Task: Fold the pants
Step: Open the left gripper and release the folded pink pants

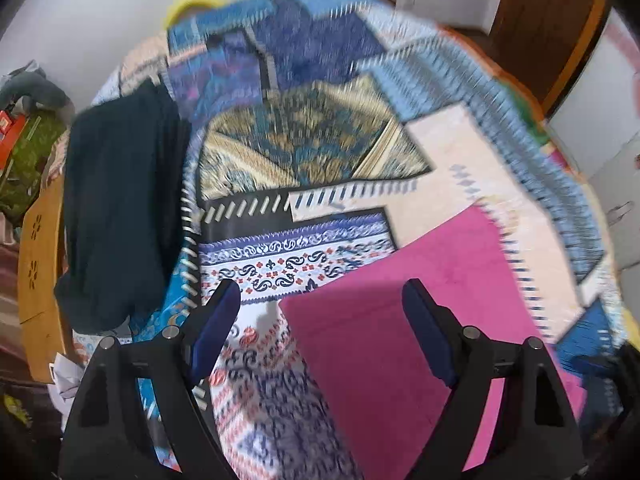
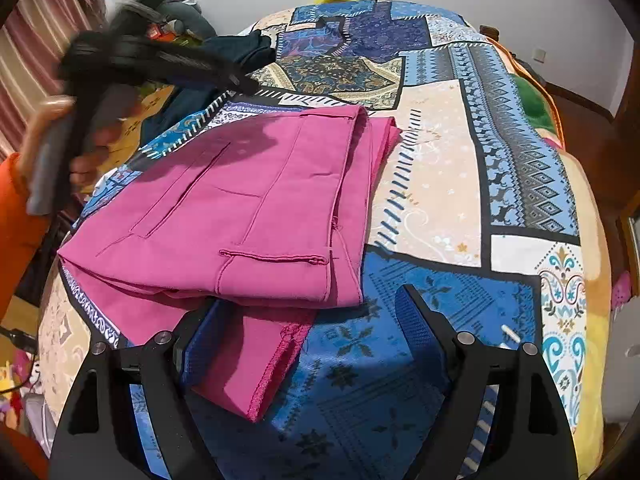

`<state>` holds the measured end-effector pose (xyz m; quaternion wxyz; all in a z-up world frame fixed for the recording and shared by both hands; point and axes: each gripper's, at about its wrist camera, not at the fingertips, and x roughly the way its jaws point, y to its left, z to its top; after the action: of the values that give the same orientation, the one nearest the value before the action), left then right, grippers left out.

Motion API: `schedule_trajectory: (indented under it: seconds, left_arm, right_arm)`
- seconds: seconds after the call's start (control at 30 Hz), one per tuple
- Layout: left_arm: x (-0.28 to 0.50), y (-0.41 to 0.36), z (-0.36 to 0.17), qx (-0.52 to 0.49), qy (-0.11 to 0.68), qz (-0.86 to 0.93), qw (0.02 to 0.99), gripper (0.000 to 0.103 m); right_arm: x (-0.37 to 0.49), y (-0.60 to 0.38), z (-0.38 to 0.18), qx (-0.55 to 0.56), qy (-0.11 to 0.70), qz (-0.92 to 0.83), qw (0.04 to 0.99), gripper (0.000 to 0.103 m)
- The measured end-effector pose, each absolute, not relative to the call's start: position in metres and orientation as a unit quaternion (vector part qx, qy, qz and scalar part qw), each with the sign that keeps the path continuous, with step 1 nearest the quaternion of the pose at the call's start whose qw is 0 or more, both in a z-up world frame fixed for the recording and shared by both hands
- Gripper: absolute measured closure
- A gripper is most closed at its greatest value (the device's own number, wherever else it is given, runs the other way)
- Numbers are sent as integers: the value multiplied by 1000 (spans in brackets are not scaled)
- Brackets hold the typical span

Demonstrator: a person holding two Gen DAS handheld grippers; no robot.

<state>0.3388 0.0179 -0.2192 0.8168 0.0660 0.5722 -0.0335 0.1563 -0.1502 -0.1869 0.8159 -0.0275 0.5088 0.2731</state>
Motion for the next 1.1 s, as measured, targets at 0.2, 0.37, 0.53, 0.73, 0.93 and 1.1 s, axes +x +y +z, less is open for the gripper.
schedule_trajectory:
  seconds: [0.2,0.37,0.53,0.73,0.93,1.1]
  left_arm:
    - [340,14,-260,137,592,-29,794,6]
    - [313,27,-252,173,579,-21,796,5]
    - [276,48,-236,157,576,-7,802,5]
    - [236,66,-221,104,576,-1,811,5]
    - [202,70,-205,71,563,-2,823,5]
    - [182,72,-194,37,550,-16,835,5]
  right_arm:
    - [161,-160,-185,-26,508,262,820,23]
    - [166,-174,-178,-23,503,245,829,23]
    - [170,-186,-165,-8,485,231,843,23]
    - [169,-180,-147,-6,463,237,854,23]
    - [166,-164,-152,3,464,263,846,23]
    - [171,-155,-175,34,499,284,818,37]
